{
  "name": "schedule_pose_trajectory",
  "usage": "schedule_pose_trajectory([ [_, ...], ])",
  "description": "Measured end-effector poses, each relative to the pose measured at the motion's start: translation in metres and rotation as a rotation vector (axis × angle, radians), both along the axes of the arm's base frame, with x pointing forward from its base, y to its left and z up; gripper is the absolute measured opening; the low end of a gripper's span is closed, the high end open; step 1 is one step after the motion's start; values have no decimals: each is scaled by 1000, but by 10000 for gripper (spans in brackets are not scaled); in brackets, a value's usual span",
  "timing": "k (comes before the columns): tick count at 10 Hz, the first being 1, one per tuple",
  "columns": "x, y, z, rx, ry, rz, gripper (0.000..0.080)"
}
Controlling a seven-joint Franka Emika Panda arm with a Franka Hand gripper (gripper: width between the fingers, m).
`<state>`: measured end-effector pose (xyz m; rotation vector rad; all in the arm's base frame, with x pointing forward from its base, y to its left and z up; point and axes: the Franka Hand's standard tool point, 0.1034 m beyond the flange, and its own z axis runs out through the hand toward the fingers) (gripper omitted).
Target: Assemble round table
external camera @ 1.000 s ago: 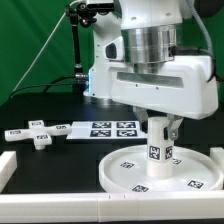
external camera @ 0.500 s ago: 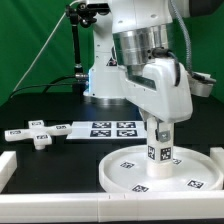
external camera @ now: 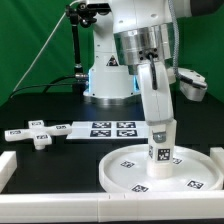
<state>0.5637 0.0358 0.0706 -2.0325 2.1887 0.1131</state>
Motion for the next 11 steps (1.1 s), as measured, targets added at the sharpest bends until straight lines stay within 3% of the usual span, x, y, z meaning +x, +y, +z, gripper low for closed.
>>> schedule_pose_trajectory([
  [1, 0, 0, 0, -1, -4, 39, 580],
  [2, 0, 0, 1, 2, 0, 68, 628],
  [11, 3, 0, 4, -56, -110, 827, 648],
])
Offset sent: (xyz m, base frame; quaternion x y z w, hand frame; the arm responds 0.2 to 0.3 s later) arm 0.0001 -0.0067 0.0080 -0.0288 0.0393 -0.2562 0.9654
